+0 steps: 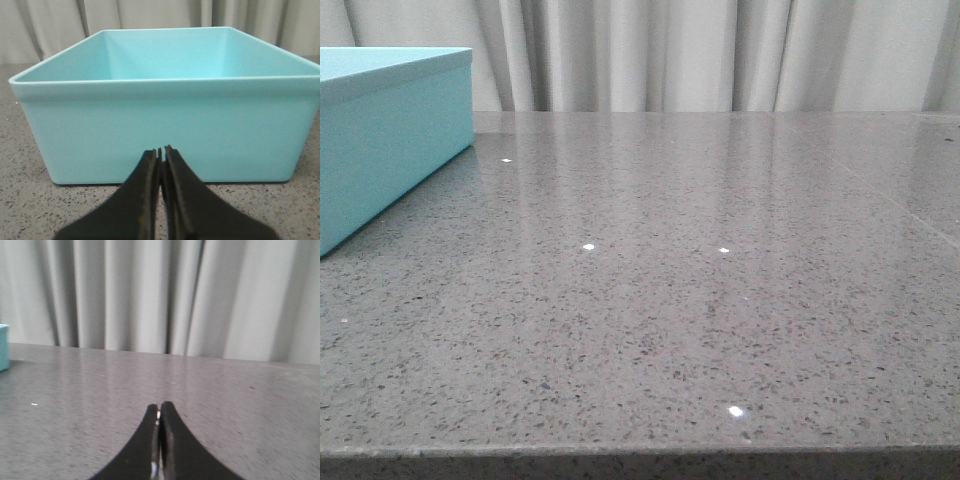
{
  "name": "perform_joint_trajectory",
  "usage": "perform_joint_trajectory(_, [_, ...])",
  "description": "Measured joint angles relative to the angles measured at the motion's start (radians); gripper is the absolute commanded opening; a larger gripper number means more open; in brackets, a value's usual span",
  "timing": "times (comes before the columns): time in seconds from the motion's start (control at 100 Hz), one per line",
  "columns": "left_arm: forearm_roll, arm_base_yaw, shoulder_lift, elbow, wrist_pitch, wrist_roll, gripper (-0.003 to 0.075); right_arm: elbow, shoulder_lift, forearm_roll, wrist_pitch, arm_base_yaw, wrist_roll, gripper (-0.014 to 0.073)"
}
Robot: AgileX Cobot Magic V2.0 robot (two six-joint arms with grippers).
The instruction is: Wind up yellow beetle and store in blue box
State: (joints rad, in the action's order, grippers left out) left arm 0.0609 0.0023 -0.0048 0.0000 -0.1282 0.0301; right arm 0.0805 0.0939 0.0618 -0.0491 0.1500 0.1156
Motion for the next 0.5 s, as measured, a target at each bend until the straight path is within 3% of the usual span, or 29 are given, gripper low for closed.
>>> perform_joint_trajectory(0.26, [0.0,0.0,0.0,0.0,-0.002,0.002,-0.0018,-0.103,-0.093,-0.006,0.005,-0.144,0.049,-0.0068])
perform_joint_trajectory(0.5, [0.0,0.0,0.0,0.0,-0.002,0.002,-0.0018,-0.11,-0.104,-0.004,0.049,-0.18,0.064,-0.0068])
